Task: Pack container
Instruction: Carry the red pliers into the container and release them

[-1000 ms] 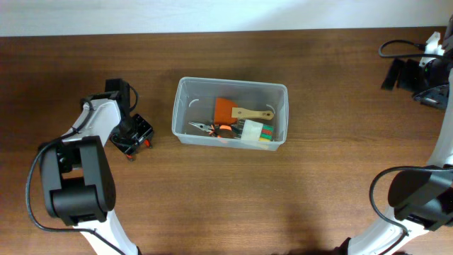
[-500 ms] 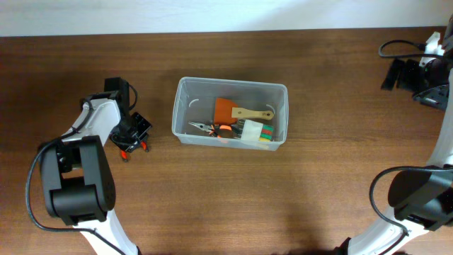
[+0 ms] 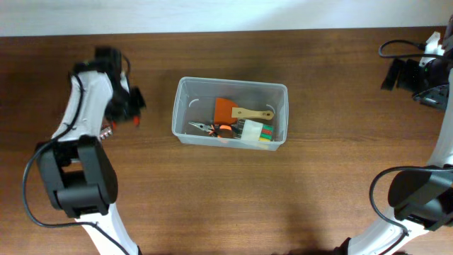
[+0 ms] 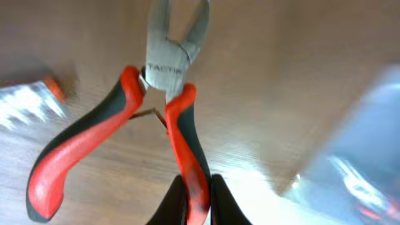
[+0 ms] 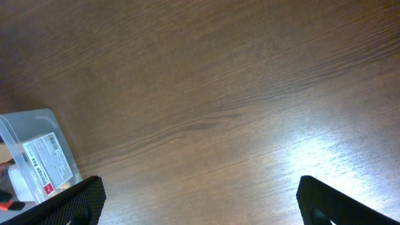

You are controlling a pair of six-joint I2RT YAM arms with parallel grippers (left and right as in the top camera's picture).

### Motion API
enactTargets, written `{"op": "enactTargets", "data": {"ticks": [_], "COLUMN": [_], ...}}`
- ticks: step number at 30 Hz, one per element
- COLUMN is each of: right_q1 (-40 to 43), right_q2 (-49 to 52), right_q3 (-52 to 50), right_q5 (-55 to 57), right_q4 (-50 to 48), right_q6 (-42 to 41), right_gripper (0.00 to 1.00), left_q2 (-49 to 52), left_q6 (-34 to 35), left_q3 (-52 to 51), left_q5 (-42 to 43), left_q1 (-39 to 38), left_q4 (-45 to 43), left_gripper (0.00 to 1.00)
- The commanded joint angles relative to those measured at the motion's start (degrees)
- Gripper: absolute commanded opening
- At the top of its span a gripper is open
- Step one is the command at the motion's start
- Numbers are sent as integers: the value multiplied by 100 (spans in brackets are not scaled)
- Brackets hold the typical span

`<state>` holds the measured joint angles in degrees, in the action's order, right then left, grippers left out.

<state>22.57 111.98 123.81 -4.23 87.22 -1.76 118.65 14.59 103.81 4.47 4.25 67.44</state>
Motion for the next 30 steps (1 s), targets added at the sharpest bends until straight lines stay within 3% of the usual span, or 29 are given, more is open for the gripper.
{"op": "enactTargets", "data": {"ticks": [1,4,7,14,16,19,30], "right_q1": [-4,-4,-4,-4,-4,-4,-4], "right_q2": [-7,-7,-7,-7,-7,-7,-7], "right_q3": [-17,-17,-17,-17,-17,-17,-17], "right_q5": [-52,-52,-52,-50,-52,-52,-52], "right_q4": [-4,-4,-4,-4,-2,-2,-4], "right_q6": [-66,-68,-66,-68,-66,-66,-68], "right_gripper": [98,99,99,99,98,98,99], "left_q2": [-92,-92,-92,17,136,415,1539], "left_q6": [-1502,-2127,-3333,-6518,-7044,-7335,-7344], "left_q3": [1469,2450,3132,3067,2896,2647,2448], "left_q5": [26,28,28,28,26,24,-470], "left_q1": [-254,-533,-1012,-2323,-2592,-2852,-2872], "left_q4": [426,734,953,1674,1751,1725,1641], "left_gripper": [2,2,2,2,2,2,2]}}
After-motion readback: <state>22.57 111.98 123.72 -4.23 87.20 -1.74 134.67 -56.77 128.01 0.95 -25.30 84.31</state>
